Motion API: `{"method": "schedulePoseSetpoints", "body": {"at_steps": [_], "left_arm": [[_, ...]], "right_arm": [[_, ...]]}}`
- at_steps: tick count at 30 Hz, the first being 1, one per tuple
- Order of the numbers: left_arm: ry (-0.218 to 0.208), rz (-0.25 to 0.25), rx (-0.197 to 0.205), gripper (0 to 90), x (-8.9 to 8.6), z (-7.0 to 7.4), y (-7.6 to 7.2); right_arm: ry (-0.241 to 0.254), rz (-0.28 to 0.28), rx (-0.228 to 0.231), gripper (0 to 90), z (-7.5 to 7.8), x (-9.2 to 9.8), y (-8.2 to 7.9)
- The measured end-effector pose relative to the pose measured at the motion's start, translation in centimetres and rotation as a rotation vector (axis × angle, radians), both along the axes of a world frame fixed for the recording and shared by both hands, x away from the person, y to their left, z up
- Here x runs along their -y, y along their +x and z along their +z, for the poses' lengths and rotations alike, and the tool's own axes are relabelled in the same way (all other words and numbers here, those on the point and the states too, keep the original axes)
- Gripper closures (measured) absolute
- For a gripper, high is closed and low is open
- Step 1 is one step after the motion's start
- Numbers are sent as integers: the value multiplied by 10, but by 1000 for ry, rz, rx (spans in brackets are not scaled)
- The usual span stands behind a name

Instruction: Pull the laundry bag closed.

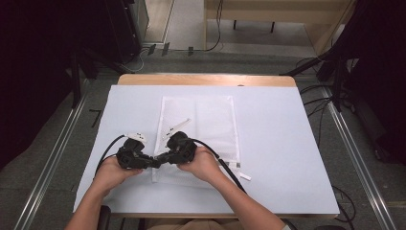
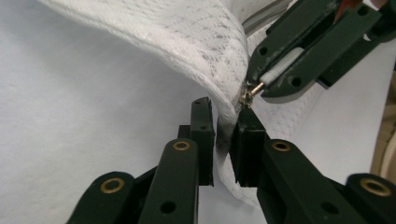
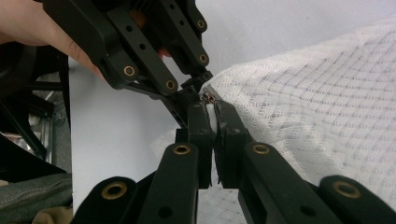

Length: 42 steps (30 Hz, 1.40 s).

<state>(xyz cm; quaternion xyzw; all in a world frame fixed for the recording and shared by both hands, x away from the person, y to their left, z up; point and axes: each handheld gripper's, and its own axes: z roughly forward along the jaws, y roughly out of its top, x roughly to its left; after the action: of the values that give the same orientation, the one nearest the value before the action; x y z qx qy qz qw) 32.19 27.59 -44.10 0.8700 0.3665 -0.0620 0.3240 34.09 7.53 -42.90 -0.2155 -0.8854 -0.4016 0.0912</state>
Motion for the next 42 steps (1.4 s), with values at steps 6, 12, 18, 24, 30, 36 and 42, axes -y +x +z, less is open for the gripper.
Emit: {"method": "schedulePoseSetpoints", "body": {"at_steps": [6,12,18,24,30,36,42], "left_arm": [[-6,-10,-1,879,0,3,0],[2,-16,-2,884,1,5,-1],[-7,-7,-12,886,0,6,-1],[-12,-11,-3,885,-3,7,-1],[-38,-27,23,882,-2,8,-3],[-42,-16,25,881,-4,8,-3],[-51,-20,25,880,-4,7,-4]], "right_arm": [[3,11,-8,879,0,1,1],[-4,7,-20,880,-1,4,4],[-16,-5,-5,881,-5,6,6],[-36,-4,15,880,-5,14,7],[-16,10,40,879,-2,23,4],[-25,-9,44,879,-1,35,6],[-39,12,72,879,-1,46,1]]}}
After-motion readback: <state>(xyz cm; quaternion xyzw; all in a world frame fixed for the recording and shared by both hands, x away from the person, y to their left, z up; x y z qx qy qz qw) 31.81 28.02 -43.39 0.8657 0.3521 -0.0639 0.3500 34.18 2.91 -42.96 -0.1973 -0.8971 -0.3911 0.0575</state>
